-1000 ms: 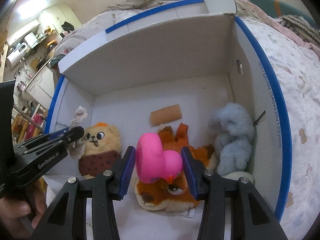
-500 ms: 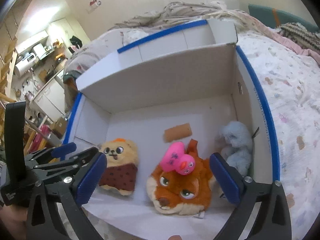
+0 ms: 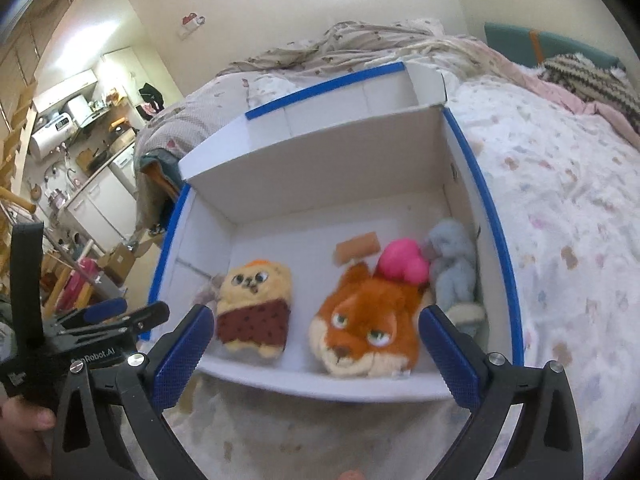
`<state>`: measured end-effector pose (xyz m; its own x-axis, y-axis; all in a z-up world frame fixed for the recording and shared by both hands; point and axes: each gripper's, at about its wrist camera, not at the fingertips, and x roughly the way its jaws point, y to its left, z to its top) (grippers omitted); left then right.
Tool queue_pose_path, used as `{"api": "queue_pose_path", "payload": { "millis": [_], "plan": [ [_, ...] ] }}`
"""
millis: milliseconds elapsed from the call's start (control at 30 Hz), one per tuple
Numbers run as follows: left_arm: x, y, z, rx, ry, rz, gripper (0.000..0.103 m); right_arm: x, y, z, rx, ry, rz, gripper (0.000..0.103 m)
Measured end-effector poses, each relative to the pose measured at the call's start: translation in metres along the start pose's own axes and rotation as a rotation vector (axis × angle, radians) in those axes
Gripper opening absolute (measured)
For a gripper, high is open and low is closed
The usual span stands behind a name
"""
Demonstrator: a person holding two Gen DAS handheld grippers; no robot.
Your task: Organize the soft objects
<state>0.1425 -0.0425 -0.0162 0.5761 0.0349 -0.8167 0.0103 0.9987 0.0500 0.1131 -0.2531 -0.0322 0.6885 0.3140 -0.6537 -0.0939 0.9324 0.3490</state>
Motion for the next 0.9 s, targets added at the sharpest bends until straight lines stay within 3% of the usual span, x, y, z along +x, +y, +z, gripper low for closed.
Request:
{"api": "queue_pose_path", "payload": {
  "millis": [267,367,500,733,900],
  "plan": [
    [-0.025,0.031,-0.051,-0.044,-0.005,0.005,0.094,-0.024,0.013,-0.032,-0.030,0.026,-0.023,0.103],
    [-0.032,0.040,-0.060,-0.066,-0.020,-0.029,0.103,-0.033,0.014,-0.041,-0.035,0.018,-0.037,0.103],
    [-0.051,0.041,-0.072,-0.080,-0.116,-0.039,0.103,-0.048,0.019,-0.050,-0.050,-0.017,-0.080,0.103],
    [-0.093,0.027,-0.081,-0.028,-0.345,-0.048,0.103,-0.084,0.035,-0.061,-0.133,-0.164,-0.140,0.103],
    [-0.092,0.020,-0.081,-0.013,-0.350,-0.045,0.103,-0.082,0.040,-0.061,-0.147,-0.221,-0.167,0.103]
  ]
}}
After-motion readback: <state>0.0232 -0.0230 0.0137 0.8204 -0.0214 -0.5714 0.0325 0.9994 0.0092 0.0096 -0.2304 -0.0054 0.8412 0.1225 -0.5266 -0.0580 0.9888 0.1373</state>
